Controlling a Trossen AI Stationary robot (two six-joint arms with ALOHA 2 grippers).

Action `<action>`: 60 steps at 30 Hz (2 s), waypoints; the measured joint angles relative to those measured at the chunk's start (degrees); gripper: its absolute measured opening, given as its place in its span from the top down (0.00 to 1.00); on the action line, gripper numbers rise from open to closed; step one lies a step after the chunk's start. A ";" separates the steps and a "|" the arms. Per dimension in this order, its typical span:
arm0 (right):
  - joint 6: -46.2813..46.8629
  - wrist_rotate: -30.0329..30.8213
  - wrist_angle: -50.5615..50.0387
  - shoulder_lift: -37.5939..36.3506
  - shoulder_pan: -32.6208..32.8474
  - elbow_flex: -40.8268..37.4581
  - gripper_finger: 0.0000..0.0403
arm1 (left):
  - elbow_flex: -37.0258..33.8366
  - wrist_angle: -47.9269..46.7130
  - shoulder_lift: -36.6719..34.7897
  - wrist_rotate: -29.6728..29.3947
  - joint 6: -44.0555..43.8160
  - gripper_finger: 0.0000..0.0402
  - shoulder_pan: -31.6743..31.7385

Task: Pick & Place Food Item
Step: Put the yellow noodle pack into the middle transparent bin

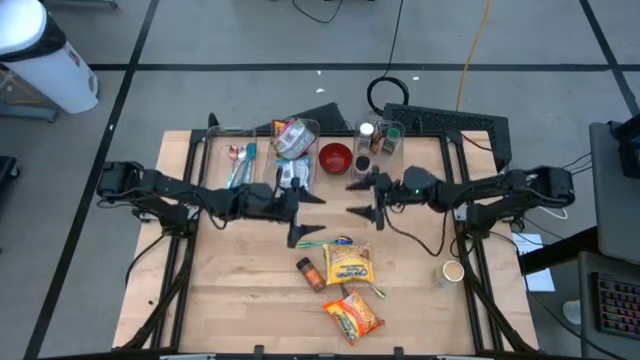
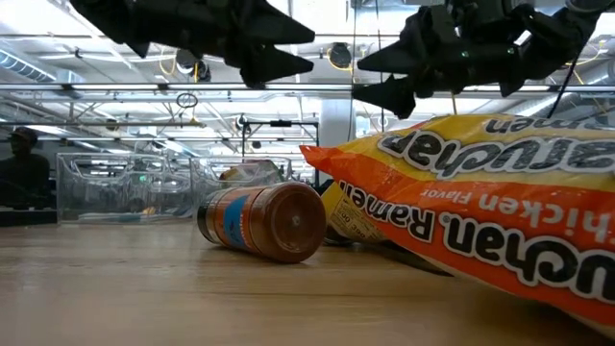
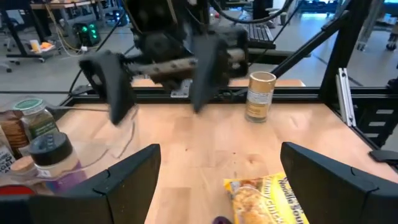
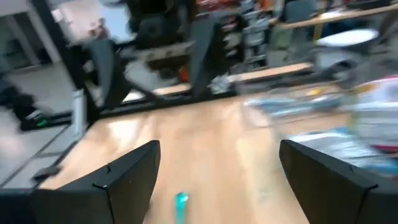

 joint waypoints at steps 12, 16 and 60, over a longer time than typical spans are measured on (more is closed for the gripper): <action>0.05 13.76 3.55 9.39 18.28 0.00 0.21 | 0.00 -0.98 -0.02 -6.32 -6.93 0.15 -10.14; 0.63 17.09 3.71 9.07 23.33 0.00 0.21 | 0.00 -4.47 -0.02 -12.08 -9.56 0.15 -13.62; -4.18 31.38 -2.81 6.99 29.02 0.05 0.21 | 0.00 -14.88 10.33 -11.03 -22.02 0.15 -5.21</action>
